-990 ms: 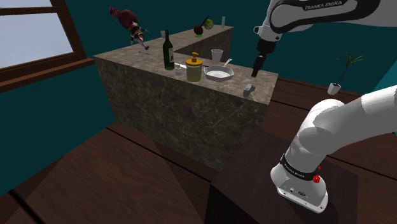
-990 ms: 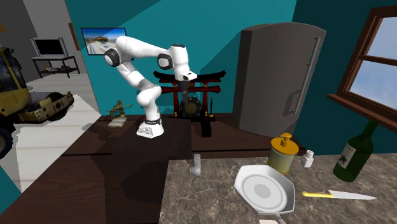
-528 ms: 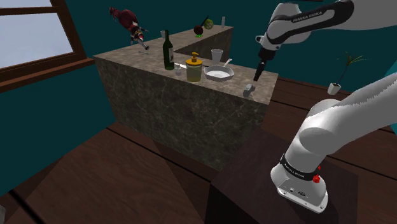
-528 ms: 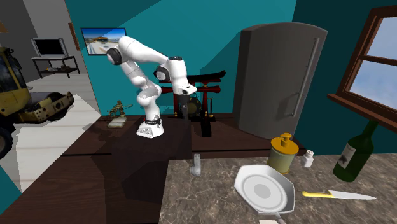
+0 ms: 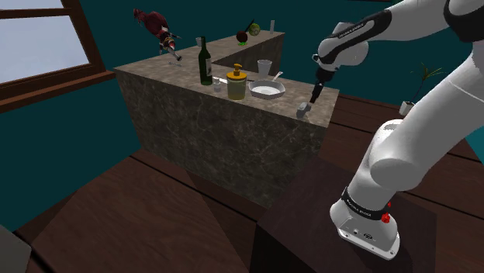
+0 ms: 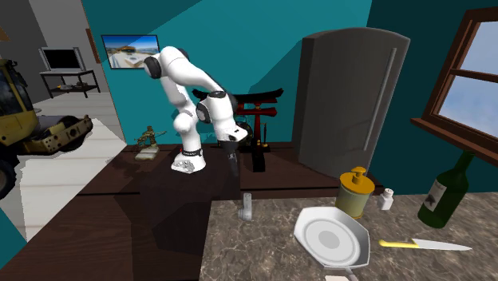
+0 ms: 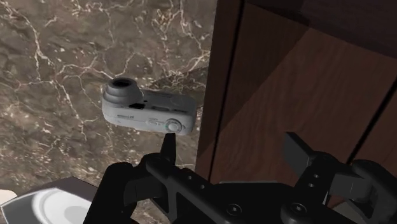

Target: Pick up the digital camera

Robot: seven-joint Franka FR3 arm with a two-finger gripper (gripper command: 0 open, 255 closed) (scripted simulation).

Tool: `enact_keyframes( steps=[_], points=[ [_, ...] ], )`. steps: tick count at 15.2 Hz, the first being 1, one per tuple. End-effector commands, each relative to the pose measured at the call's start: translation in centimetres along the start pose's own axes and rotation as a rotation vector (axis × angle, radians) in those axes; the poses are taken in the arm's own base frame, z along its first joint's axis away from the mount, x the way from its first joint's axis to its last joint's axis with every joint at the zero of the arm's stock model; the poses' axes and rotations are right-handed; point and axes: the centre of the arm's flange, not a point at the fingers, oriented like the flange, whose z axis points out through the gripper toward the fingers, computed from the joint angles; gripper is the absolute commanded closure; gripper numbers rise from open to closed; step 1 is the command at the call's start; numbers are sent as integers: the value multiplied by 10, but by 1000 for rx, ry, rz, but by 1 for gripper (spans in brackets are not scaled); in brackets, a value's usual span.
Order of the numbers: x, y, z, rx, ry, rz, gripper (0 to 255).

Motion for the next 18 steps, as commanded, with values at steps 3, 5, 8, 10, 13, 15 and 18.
enact_keyframes(
  steps=[3, 5, 8, 10, 13, 15, 18],
  points=[
    [-9, 44, 27, -8, 17, -35, 0],
    [-12, 66, 42, -10, 26, -51, 0],
    [-15, 98, 64, -14, 39, -75, 0],
    [-17, 120, 79, -16, 48, -91, 0],
    [-19, 129, 96, -17, 51, -98, 0],
    [-21, 128, 106, -17, 51, -98, 0],
    [-24, 127, 122, -17, 51, -98, 0]
  ],
)
